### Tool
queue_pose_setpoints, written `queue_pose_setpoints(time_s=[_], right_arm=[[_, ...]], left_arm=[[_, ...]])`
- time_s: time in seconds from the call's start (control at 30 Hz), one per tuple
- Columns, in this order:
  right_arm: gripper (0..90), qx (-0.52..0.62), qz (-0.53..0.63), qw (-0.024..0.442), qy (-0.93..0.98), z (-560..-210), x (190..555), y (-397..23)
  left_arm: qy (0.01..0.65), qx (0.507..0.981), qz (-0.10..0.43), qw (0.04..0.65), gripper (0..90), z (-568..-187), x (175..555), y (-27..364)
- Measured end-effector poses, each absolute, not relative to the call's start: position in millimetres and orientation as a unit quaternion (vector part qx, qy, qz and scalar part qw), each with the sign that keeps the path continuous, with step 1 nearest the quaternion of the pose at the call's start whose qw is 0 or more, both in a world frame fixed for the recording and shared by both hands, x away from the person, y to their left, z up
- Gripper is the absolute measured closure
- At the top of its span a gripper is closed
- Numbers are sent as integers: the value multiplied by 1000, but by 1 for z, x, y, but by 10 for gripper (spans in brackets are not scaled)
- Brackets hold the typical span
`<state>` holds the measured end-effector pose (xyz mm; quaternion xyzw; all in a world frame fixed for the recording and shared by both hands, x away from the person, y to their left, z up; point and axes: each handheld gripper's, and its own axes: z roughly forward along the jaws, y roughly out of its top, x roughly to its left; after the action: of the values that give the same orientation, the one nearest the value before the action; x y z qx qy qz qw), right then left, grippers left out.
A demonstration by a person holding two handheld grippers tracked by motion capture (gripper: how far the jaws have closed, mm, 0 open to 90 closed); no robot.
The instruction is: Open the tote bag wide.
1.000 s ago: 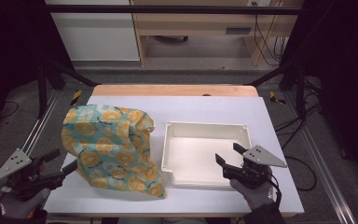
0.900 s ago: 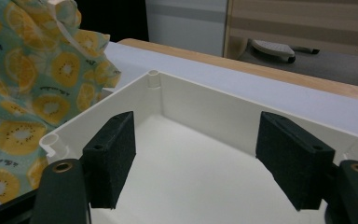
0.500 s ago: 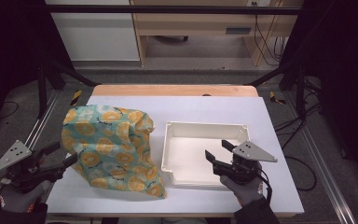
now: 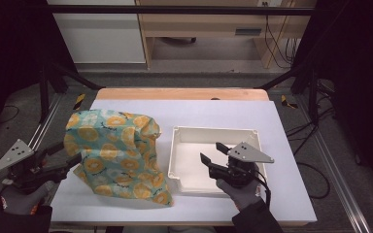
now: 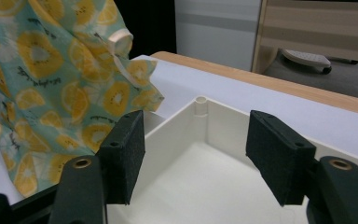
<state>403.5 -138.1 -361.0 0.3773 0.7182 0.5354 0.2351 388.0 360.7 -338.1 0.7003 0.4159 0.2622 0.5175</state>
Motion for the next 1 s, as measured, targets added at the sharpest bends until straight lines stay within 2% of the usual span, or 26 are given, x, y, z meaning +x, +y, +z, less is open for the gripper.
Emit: queue_pose_setpoints(time_s=[0.63,1.0], right_arm=[[445,340,555,217,727,-342,410,-90],[497,314,564,197,738,-336,415,-49]], left_arm=[[421,693,272,518,291,-326,400,356],[430,698,263,509,452,-334,401,356]])
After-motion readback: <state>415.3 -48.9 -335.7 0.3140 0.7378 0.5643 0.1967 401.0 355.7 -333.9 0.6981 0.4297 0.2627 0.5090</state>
